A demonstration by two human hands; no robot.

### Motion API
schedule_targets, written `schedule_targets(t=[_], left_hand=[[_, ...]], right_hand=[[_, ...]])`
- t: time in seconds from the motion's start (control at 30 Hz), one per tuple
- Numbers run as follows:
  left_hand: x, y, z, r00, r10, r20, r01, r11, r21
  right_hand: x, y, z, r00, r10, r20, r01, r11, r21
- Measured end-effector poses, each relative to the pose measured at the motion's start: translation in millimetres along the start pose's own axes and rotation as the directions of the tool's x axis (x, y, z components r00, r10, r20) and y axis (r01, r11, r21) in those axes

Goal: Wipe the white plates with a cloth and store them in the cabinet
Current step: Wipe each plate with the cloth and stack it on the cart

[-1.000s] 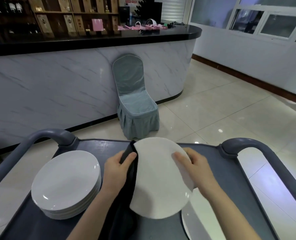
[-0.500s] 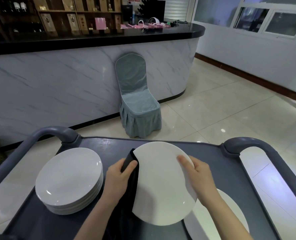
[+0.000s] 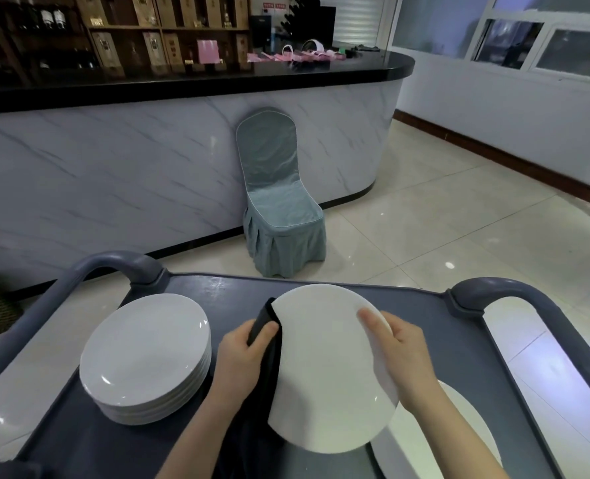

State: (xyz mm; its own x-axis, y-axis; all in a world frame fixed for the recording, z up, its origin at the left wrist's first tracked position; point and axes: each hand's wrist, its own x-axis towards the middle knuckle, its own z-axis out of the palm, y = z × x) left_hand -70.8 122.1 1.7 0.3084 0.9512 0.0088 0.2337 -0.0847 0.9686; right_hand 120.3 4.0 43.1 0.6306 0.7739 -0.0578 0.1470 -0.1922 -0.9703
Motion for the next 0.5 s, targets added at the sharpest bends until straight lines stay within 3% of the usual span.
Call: schedule_targets(t=[0.13, 0.23, 0.3, 0.33, 0.4, 0.47, 0.5], left_hand=[[17.1, 15.6, -10.0, 0.976, 0.100, 0.192, -0.120, 0.988, 0.093], [23.8, 32.0, -4.4, 0.884, 0.152, 0.443, -0.271, 0.937, 0.219], [22.1, 35.0, -0.6, 0.847, 0.165, 0.505, -0.328, 0.910, 0.254], [20.7, 33.2, -1.6, 0.869, 0.168, 0.466, -0.309, 0.919, 0.245], [15.8, 23.9, -5.8, 0.955, 0.154, 0.253, -0.200, 0.965, 0.167], [5.9, 14.8, -2.4, 0.999, 0.013, -0.044, -0.014, 1.000, -0.018], [-0.6, 12.7, 4.1, 0.980, -0.115, -0.164, 0.088, 0.982, -0.165]], right_hand=[[3.5, -4.5, -4.6, 0.987, -0.058, 0.150, 0.079, 0.987, -0.138], [2.8, -9.0, 8.8, 0.924, -0.143, 0.355, 0.250, 0.928, -0.276], [2.1, -8.3, 15.2, 0.904, -0.170, 0.391, 0.289, 0.919, -0.269], [2.6, -8.8, 13.8, 0.915, -0.170, 0.366, 0.272, 0.929, -0.249], [2.9, -10.4, 7.0, 0.963, -0.157, 0.218, 0.195, 0.967, -0.165], [-0.3, -8.2, 11.3, 0.996, -0.067, -0.055, 0.069, 0.996, 0.049], [-2.8, -4.9, 19.9, 0.982, 0.031, -0.188, 0.009, 0.978, 0.209]])
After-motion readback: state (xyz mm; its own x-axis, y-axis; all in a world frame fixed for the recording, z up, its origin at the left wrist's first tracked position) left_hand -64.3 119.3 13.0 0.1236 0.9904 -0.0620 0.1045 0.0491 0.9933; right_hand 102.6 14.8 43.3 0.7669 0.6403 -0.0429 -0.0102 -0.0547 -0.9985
